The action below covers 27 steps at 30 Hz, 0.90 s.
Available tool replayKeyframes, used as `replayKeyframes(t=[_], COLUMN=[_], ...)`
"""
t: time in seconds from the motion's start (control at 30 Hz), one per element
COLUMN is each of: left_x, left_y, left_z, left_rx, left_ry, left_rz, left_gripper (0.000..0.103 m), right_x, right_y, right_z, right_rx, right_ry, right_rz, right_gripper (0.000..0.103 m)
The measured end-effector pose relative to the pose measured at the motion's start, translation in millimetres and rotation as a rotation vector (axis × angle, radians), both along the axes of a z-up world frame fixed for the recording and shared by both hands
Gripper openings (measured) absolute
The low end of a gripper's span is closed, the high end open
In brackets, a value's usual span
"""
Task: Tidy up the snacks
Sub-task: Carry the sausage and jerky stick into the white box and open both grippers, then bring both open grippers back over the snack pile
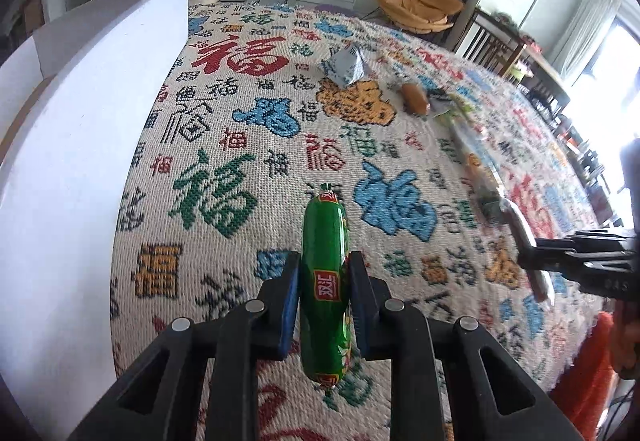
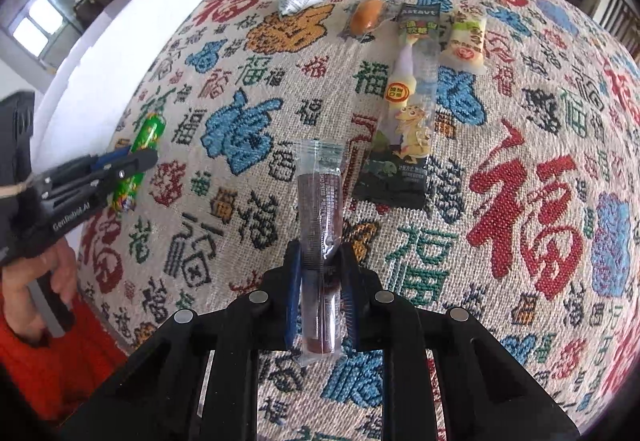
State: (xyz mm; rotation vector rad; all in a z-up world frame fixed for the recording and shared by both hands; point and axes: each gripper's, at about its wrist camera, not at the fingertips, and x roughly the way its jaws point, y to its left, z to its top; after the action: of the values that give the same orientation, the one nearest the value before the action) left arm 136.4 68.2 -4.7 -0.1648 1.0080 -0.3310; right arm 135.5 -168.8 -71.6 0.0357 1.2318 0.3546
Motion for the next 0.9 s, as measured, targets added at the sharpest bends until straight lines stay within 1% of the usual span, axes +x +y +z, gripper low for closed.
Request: replayKeyframes(t=[0.07,0.17,0.23,0.27,0.33,0.4,0.43,0.47,0.53,0.63,0.67,0.7,0.73,0.77,0.8,0.83,0.9], left_x=[-21.6,-45.3,-56.9,-62.2,-69.2,-73.8,-74.2,-74.0,-69.1,-55.3,-50.8,-47.8,-46.0,-46.1,-47.1,-50.2,-55.1], left_y=[11.9,34.7,53.7,65.4,92.5,124.0,141.1,158.6,189.7,225.6,235.0,241.4,246.9,250.1,250.8,248.8,236.4], left_z=[18.2,51.6,78.6,94.3,121.0,142.1,149.9,155.2,155.5,139.2,131.9,125.3,118.5,114.7,110.9,109.8,107.5], left_rx=[-0.109,-0.260,-0.318,-0.321,-0.310,-0.277,-0.242,-0.191,-0.105,-0.003,0.028,0.041,0.054,0.067,0.074,0.066,0.032], left_ry=[-0.016,-0.052,-0.097,-0.130,-0.188,-0.230,-0.248,-0.262,-0.253,-0.197,-0.174,-0.157,-0.142,-0.136,-0.137,-0.145,-0.166], left_rz=[0.017,0.034,0.048,0.062,0.100,0.158,0.195,0.241,0.318,0.401,0.429,0.444,0.464,0.483,0.499,0.506,0.491], left_gripper=[0.023,0.023,0.023,0.023,0.023,0.023,0.023,0.023,0.023,0.023,0.031,0.042,0.049,0.060,0.065,0.066,0.075], right_x=[0.5,4.3,7.8,8.0,9.9,9.2,8.1,7.6,4.5,0.7,-0.8,-0.6,0.5,0.0,-0.4,-1.6,-5.5], right_y=[0.7,21.4,47.7,61.1,95.8,131.3,150.3,169.3,203.8,251.2,263.3,273.2,279.4,279.7,276.1,268.2,246.8], right_z=[15.2,45.9,68.7,79.7,102.8,120.9,128.7,134.2,140.5,136.0,131.4,123.6,114.8,109.4,104.8,102.0,98.5], right_rx=[0.043,0.092,0.149,0.179,0.250,0.318,0.351,0.378,0.422,0.450,0.457,0.458,0.458,0.460,0.459,0.455,0.415], right_ry=[-0.012,-0.056,-0.087,-0.102,-0.134,-0.153,-0.156,-0.157,-0.153,-0.138,-0.127,-0.108,-0.087,-0.076,-0.080,-0.097,-0.163], right_rz=[0.000,0.040,0.082,0.103,0.156,0.207,0.236,0.260,0.307,0.368,0.383,0.389,0.390,0.385,0.376,0.370,0.356], right_gripper=[0.020,0.020,0.020,0.020,0.020,0.020,0.020,0.020,0.020,0.020,0.024,0.026,0.038,0.047,0.047,0.047,0.054])
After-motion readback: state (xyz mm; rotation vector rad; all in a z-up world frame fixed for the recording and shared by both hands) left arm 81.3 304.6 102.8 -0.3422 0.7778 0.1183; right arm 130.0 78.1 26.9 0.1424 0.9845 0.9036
